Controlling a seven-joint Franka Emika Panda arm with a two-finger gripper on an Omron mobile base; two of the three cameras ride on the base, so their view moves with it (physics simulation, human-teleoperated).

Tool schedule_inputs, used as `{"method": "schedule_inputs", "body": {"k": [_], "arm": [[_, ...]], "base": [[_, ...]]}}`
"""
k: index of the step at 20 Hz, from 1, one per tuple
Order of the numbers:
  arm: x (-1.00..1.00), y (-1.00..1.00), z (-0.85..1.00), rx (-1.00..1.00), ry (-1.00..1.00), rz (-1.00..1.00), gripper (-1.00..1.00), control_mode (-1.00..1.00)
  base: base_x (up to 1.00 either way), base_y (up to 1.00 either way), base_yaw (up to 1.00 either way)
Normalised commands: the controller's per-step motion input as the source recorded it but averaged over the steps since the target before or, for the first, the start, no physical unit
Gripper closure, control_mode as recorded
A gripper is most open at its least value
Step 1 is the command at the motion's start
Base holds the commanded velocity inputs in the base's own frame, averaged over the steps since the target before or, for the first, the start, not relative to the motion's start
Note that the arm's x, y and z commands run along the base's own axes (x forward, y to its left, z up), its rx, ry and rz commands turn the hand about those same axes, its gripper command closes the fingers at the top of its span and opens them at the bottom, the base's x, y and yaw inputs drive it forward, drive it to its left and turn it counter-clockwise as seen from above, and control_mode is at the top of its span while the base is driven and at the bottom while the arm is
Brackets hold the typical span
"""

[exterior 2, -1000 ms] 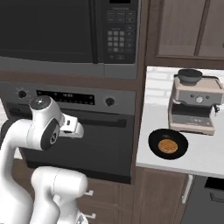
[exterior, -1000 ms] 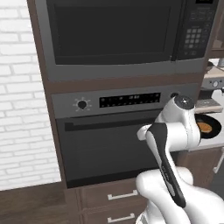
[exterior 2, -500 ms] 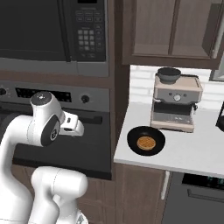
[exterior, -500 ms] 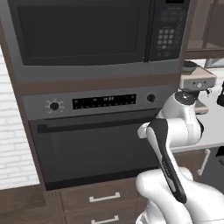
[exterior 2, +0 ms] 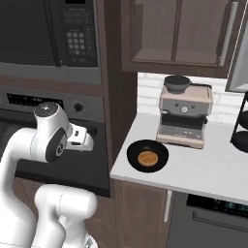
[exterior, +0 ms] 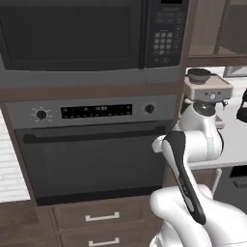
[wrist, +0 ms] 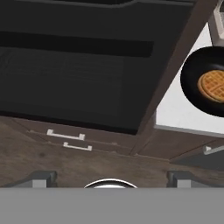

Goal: Open the microwave, place the bowl with waffle inside the microwave, then close the microwave door and turn it on.

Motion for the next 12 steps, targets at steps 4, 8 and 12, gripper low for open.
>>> {"method": "schedule_inputs", "body": {"k": [4, 8, 12], "arm": [[0.00, 0.00, 0.00, 0.00, 0.00, 0.00, -1.00, 1.00], [0.00, 0.00, 0.00, 0.00, 0.00, 0.00, -1.00, 1.00], [0.00, 0.00, 0.00, 0.00, 0.00, 0.00, -1.00, 1.00]], "base": [[-0.28, -0.53, 0.29], [-0.32, -0.41, 0.30], [-0.21, -0.15, 0.31]]}}
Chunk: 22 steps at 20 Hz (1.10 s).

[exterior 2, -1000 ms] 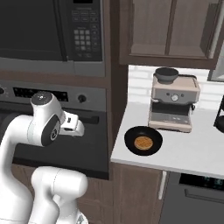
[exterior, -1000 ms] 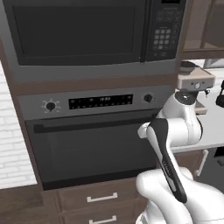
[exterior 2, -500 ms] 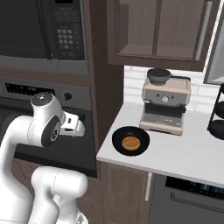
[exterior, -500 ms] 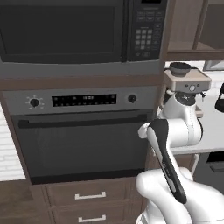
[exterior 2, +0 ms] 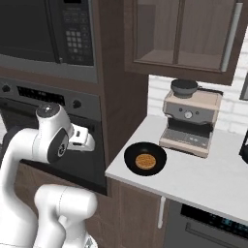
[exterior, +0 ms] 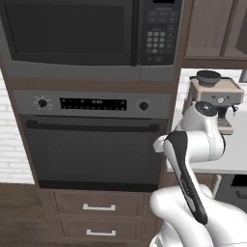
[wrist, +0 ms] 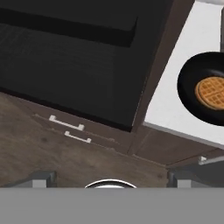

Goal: Open the microwave, place the bowl with waffle inside the microwave, then close the microwave door and turn it on.

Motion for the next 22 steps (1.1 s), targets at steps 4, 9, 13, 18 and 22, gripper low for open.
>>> {"method": "schedule_inputs", "body": {"k": [4, 9, 13, 18, 22], "arm": [[-0.24, -0.06, 0.01, -0.01, -0.13, 0.28, -1.00, -1.00], [-0.15, 0.00, 0.45, 0.00, -0.20, 0.10, -1.00, -1.00], [-0.04, 0.26, 0.74, 0.00, -0.18, -0.02, -1.00, -1.00], [0.00, 0.42, 0.84, -0.09, -0.03, -0.14, -1.00, -1.00], [0.00, 0.29, 0.83, -0.09, -0.11, -0.18, -1.00, -1.00]], "base": [[0.00, 0.00, 0.00], [0.00, 0.00, 0.00], [0.00, 0.00, 0.00], [0.00, 0.00, 0.00], [0.00, 0.00, 0.00]]}}
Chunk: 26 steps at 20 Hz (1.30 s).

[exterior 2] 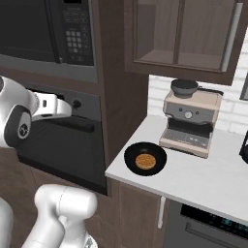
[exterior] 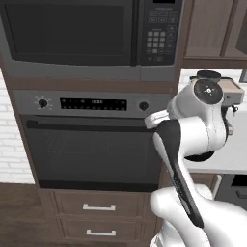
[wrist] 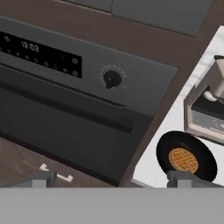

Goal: Open the microwave, place the bowl with waffle inside the microwave, then close the microwave door and turn it on.

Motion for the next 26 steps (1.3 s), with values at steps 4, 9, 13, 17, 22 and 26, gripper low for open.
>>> {"method": "schedule_inputs", "body": {"k": [4, 9, 13, 17, 22, 26], "arm": [[0.00, 0.20, 0.72, -0.06, -0.17, -0.21, -1.00, -1.00], [0.00, 0.20, 0.61, -0.06, -0.20, -0.22, -1.00, -1.00], [0.00, 0.11, 0.47, -0.04, -0.26, -0.22, -1.00, -1.00], [0.00, 0.09, 0.40, -0.05, -0.30, -0.22, -1.00, -1.00], [0.00, 0.03, 0.38, -0.01, -0.30, -0.18, -1.00, -1.00], [-0.01, 0.01, 0.24, 0.00, -0.27, 0.01, -1.00, -1.00]], "base": [[0.00, 0.00, 0.00], [0.00, 0.00, 0.00], [0.00, 0.00, 0.00], [0.00, 0.00, 0.00], [0.00, 0.00, 0.00], [0.00, 0.00, 0.00]]}}
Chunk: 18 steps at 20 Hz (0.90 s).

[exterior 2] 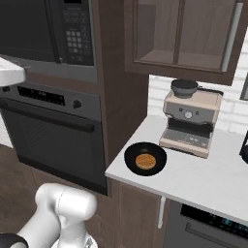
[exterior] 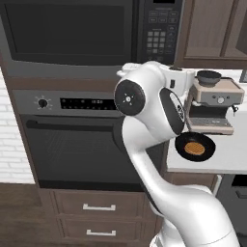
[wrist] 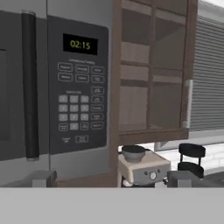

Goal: Open the microwave, place the bowl with waffle inside the microwave, then close the microwave door and turn it on.

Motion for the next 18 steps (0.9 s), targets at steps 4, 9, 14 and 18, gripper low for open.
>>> {"method": "schedule_inputs", "body": {"k": [4, 9, 14, 18], "arm": [[0.00, 0.00, 0.11, 0.00, -0.25, 0.09, -1.00, -1.00], [0.00, 0.00, 0.13, 0.00, -0.18, 0.12, -1.00, -1.00], [0.02, 0.00, 0.01, 0.00, -0.02, 0.05, -1.00, -1.00], [0.35, 0.00, 0.00, -0.04, 0.04, 0.00, -1.00, -1.00]], "base": [[0.00, 0.00, 0.00], [0.00, 0.00, 0.00], [0.00, 0.00, 0.00], [0.00, 0.00, 0.00]]}}
